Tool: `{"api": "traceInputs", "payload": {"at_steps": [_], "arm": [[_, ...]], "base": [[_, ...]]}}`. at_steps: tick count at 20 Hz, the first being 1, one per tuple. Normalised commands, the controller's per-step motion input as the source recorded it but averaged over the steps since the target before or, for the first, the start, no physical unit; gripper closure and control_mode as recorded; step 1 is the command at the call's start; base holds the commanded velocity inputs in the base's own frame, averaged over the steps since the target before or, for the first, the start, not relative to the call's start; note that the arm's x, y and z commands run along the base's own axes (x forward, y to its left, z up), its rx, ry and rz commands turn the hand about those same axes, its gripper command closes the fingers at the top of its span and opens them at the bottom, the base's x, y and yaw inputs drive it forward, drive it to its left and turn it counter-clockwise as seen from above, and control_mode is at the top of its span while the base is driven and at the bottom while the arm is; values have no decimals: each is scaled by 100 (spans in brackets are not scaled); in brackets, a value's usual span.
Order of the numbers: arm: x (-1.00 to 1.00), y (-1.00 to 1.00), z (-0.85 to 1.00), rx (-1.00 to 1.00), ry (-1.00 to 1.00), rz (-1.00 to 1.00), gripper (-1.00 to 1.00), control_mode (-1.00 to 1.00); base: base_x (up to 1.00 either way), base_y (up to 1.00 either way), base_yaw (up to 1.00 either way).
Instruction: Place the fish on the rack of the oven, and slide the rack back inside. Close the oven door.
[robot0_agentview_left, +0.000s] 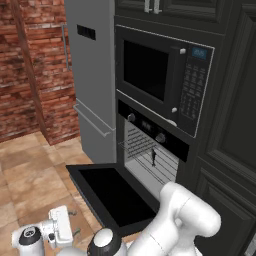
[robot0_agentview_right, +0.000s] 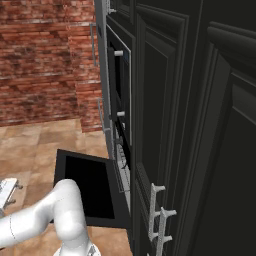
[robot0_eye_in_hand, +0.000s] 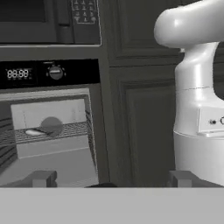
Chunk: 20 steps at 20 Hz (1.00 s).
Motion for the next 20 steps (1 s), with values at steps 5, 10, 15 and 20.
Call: {"api": "traceInputs", "payload": {"at_steps": [5, 10, 15, 20], "arm": [[26, 0, -100, 25, -23, 1, -100, -100], [9, 0, -100, 33, -30, 8, -100, -100], [25, -3, -92, 20, -29, 5, -100, -100], [8, -9, -73, 0, -23, 0, -100, -100]], "base": [[0, 0, 0], [0, 0, 0], [0, 0, 0], [0, 0, 0]]}}
